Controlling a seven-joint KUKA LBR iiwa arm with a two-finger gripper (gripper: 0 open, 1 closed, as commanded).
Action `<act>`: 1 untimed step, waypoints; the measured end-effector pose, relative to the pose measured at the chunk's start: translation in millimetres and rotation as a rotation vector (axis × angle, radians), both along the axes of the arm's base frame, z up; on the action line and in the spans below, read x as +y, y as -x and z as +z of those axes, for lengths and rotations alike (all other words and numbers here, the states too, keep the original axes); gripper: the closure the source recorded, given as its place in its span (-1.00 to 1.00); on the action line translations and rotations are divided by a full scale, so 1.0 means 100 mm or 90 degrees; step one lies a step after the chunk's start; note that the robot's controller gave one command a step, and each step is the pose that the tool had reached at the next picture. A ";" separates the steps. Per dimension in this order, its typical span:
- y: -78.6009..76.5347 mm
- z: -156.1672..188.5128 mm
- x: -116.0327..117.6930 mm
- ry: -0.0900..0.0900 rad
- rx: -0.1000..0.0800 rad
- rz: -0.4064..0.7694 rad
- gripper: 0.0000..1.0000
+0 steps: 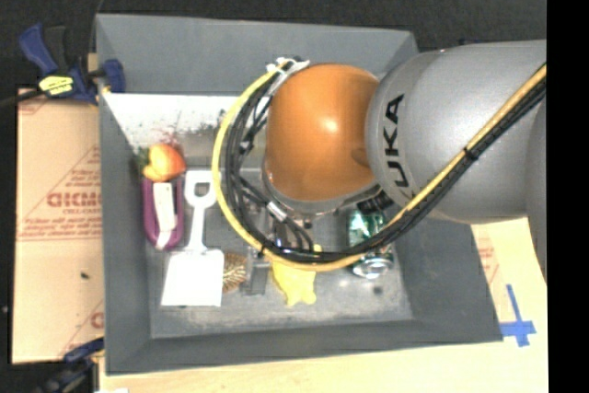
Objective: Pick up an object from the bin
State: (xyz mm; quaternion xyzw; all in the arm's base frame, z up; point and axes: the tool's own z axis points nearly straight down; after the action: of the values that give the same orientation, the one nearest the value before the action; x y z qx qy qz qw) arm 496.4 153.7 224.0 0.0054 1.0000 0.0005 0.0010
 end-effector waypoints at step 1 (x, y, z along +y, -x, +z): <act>0.00 0.00 0.00 0.000 0.000 0.000 -1.00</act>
Offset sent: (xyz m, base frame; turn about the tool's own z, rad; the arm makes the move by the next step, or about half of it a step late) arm -0.0015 -0.0103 -0.0274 -0.2263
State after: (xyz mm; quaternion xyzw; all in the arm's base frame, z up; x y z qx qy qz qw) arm 496.4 153.7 224.0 0.0053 1.0000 0.0005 0.0010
